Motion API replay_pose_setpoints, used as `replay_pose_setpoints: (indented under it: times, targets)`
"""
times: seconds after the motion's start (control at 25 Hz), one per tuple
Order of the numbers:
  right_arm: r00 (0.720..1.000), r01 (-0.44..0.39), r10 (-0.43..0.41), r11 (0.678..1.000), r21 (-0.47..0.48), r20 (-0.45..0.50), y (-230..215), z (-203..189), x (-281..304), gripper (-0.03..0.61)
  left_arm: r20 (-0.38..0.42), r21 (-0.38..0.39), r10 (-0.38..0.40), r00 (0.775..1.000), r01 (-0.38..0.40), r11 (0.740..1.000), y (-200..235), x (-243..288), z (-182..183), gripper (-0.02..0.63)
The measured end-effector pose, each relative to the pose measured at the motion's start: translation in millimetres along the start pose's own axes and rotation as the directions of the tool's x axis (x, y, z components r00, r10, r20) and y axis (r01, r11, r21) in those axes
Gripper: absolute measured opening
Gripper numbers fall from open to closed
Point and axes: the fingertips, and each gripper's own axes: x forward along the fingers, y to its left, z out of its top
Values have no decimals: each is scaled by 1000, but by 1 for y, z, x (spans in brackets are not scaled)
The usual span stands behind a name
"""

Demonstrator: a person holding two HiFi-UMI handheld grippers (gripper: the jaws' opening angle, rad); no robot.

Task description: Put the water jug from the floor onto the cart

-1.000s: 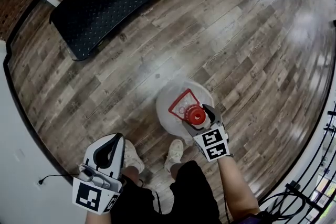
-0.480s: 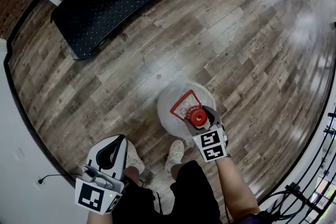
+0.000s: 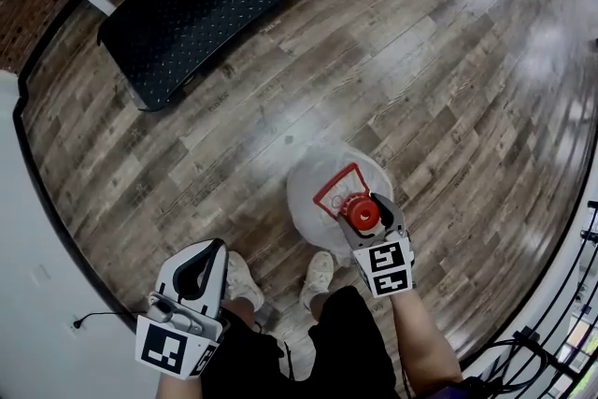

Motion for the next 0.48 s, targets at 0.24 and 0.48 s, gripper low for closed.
replay_pose_setpoints:
  times: [0.24, 0.48]
  targets:
    - [1000, 1, -1, 1000, -5, 7, 8, 54, -59, 314, 49, -26, -15, 999, 16, 1000, -4, -23, 46, -2]
    - [998, 8, -8, 1000, -9, 70, 23, 142, -129, 314, 116, -18, 27, 993, -25, 1000, 13, -75, 112, -2]
